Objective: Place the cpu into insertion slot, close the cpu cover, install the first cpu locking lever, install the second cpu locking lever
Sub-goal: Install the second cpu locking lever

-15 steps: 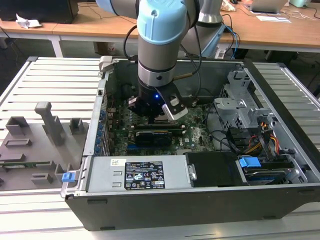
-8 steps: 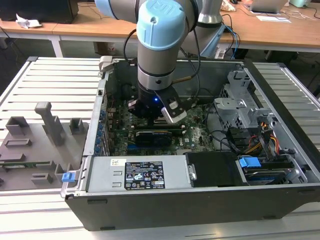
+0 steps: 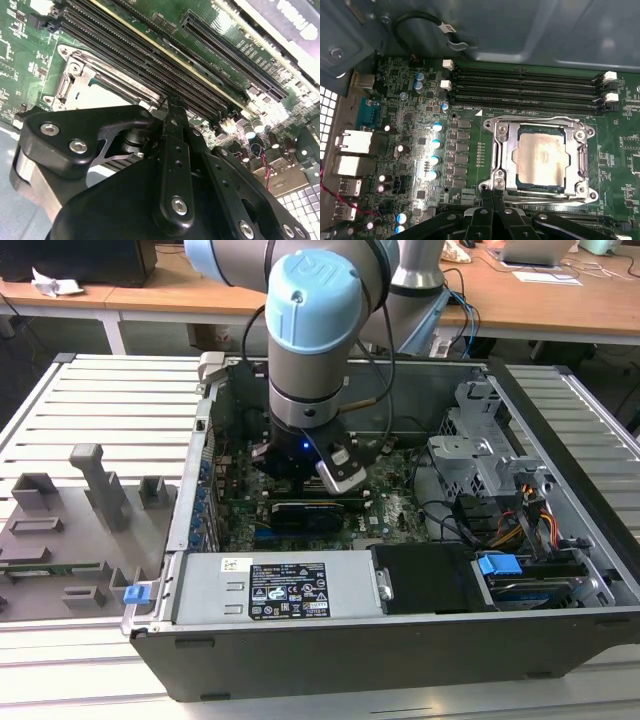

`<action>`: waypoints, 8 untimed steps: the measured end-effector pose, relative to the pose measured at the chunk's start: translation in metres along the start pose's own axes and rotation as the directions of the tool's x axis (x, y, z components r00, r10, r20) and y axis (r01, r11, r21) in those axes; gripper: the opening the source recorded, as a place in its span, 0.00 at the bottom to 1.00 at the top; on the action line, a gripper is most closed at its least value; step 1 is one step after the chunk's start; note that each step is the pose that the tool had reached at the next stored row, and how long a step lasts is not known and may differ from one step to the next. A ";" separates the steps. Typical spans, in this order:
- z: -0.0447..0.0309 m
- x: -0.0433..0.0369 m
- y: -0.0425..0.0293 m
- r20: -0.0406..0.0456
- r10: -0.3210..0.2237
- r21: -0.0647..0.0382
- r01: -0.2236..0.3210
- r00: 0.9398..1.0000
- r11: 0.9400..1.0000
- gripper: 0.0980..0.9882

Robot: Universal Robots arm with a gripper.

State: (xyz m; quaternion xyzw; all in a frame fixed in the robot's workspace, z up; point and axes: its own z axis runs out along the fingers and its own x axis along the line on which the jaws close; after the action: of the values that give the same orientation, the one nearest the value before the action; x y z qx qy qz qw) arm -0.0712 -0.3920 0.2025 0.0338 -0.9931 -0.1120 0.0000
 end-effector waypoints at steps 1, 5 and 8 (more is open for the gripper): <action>0.0009 0.0003 -0.0003 0.000 0.000 -0.005 0.000 1.000 1.000 0.01; 0.0030 0.0020 -0.0005 0.001 0.000 -0.019 0.000 1.000 1.000 0.01; 0.0040 0.0049 -0.0005 0.002 0.000 -0.025 0.000 1.000 1.000 0.01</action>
State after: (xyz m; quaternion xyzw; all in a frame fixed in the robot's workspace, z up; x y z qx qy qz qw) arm -0.0761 -0.3920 0.1984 0.0338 -0.9916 -0.1247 -0.0004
